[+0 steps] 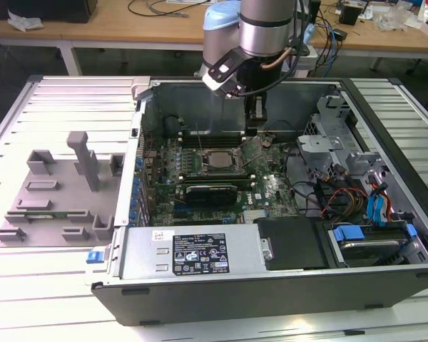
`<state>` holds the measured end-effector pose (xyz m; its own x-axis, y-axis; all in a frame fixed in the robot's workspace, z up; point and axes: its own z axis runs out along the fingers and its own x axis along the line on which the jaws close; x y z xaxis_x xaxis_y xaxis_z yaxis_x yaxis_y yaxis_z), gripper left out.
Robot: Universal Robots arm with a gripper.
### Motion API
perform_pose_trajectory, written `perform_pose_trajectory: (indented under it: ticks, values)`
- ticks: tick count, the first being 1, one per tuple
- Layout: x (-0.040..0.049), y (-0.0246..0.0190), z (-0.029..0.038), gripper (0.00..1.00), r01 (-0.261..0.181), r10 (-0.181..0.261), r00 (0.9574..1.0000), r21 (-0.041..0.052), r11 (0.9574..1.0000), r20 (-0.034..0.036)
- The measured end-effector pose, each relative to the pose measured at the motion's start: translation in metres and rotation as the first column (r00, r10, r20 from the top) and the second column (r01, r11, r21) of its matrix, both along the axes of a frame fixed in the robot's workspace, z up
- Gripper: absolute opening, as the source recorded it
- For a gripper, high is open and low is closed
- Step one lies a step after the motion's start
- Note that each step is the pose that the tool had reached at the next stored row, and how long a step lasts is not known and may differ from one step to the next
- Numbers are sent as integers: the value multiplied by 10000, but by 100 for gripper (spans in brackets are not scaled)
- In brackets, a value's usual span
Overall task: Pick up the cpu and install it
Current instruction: 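Close the cpu cover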
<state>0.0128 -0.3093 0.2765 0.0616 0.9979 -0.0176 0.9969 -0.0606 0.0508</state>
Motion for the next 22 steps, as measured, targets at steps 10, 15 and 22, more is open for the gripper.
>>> perform_pose_trajectory:
  ticks: [10, 15, 22]
  values:
    - [194, -1, 0, 11, -1, 1, 10000, 1, 10000, 0]
    - [288, -1, 0, 11, 0, 0, 10000, 0, 10000, 0]
    - [306, -1, -4, 11, -1, 1, 10000, 0, 10000, 0]
